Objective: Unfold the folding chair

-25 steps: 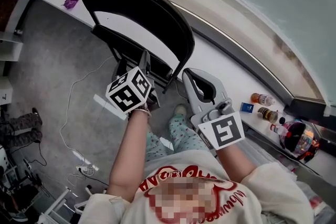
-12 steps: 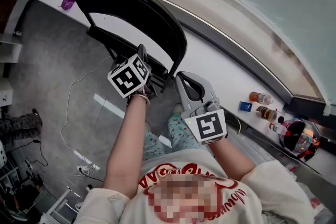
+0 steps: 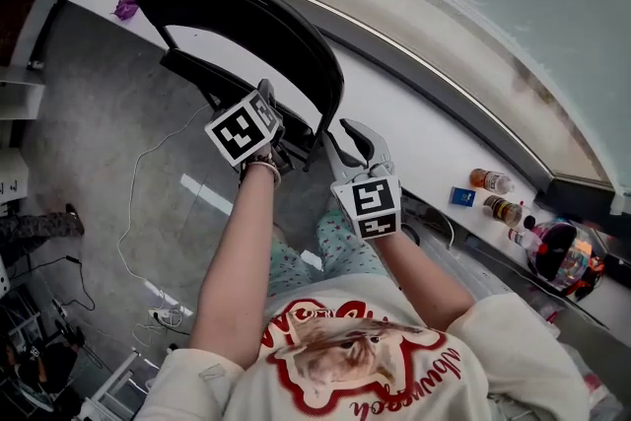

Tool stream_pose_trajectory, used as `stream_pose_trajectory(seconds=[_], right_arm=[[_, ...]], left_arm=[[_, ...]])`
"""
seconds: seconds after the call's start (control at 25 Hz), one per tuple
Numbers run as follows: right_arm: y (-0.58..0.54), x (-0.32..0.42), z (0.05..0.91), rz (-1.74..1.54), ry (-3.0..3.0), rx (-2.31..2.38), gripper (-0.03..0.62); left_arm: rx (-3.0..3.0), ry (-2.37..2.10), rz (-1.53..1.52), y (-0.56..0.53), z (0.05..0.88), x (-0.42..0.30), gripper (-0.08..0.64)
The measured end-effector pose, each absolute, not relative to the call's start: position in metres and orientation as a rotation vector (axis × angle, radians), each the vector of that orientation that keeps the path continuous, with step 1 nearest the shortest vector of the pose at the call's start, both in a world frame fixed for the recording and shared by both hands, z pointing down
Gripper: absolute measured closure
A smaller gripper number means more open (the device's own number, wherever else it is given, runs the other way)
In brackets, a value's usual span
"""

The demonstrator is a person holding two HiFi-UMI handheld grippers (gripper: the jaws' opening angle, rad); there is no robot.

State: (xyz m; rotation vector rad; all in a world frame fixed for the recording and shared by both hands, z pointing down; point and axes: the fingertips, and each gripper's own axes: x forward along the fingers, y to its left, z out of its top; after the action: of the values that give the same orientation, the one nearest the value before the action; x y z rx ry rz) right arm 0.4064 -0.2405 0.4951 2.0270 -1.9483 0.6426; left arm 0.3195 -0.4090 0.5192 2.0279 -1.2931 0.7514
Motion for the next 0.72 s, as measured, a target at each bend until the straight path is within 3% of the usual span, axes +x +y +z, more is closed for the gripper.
stream_pose_trajectory(seconds=[0.72], right_arm=[[-0.27,0.403,0.547,0.748,-1.917,1.989,0.468]], left_arm=[[1.762,-1.099,0.766,-0.406,0.556,0.337,0.19]])
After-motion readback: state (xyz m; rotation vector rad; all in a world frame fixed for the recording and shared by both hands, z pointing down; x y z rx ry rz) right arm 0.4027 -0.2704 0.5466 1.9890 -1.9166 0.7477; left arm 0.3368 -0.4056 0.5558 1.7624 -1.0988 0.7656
